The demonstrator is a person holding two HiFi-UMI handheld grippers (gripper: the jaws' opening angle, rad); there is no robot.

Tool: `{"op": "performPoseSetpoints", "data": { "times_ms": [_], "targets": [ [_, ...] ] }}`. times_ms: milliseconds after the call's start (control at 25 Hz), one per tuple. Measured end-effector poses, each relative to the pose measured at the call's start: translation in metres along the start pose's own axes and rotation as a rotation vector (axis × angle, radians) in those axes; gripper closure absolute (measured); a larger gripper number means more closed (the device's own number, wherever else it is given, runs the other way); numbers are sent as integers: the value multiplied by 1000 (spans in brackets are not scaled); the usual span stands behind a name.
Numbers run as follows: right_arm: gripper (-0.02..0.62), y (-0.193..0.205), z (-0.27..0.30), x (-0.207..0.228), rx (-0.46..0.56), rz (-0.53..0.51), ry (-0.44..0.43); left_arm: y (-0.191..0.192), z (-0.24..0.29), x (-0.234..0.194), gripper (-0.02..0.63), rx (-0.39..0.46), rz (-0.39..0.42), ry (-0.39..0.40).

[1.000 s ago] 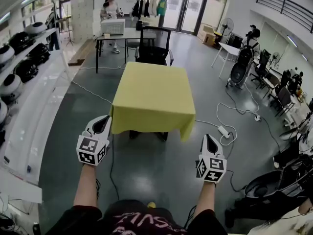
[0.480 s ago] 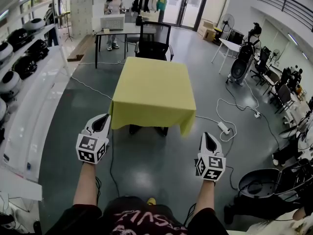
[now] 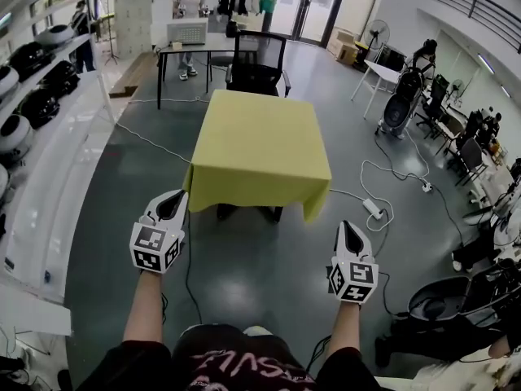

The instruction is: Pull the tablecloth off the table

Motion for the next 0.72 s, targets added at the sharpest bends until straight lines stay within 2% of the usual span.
{"op": "performPoseSetpoints", "data": {
  "times_ms": [400, 720],
  "targets": [
    [583, -3, 18, -22, -21, -36, -8, 10, 9, -31, 600, -5, -25, 22],
    [583, 8, 63, -17, -21, -25, 2, 11, 56, -44, 600, -12, -3, 48]
  ]
}}
Point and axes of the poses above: the fingertips, and each gripper's own axes: z forward along the fingers, x to its right, y out of its underside, the point moved 7 cm from there along -z, backward along the fingers, and after that the axes turned 11 degrees about -z, right-handed, at the moved point
